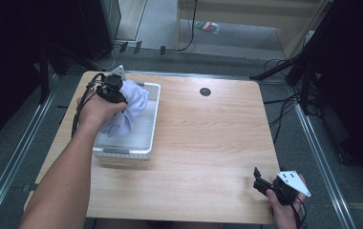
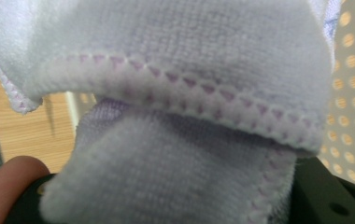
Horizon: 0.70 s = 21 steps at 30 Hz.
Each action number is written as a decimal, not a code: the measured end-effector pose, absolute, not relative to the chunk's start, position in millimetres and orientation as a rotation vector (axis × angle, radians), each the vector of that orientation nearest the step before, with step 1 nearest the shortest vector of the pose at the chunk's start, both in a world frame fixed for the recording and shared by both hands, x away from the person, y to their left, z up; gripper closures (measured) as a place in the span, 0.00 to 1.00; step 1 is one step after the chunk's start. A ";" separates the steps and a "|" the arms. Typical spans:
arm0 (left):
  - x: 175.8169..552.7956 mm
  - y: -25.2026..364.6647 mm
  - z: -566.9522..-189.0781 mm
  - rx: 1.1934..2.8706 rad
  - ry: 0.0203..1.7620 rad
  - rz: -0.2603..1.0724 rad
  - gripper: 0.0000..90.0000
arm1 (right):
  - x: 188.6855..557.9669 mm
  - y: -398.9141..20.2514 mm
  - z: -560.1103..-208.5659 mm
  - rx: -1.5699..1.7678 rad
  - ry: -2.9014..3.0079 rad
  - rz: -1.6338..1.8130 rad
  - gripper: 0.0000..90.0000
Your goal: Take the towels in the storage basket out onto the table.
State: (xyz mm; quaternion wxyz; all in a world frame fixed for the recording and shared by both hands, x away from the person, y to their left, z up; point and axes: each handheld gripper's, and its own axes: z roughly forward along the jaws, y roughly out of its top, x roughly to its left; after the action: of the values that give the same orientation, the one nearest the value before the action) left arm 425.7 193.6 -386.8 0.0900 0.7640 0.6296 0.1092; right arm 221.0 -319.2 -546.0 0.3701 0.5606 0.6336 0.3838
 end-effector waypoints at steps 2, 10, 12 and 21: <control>425.3 195.1 -377.8 2.265 1.866 0.328 0.70 | 220.9 -319.2 -546.0 1.439 1.624 0.983 0.09; 422.7 197.4 -353.8 2.249 1.860 0.341 0.69 | 220.9 -319.1 -546.0 1.437 1.624 0.983 0.09; 422.1 197.6 -351.1 2.249 1.859 0.346 0.69 | 221.0 -319.2 -546.0 1.436 1.623 0.982 0.09; 421.3 196.2 -340.5 2.244 1.852 0.353 0.69 | 220.9 -319.0 -546.0 1.439 1.624 0.981 0.09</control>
State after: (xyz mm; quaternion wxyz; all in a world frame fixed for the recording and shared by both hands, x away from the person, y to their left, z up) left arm 421.3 196.2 -340.5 0.1054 0.7614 0.6283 0.1198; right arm 220.9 -319.0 -546.0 0.3711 0.5610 0.6333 0.3827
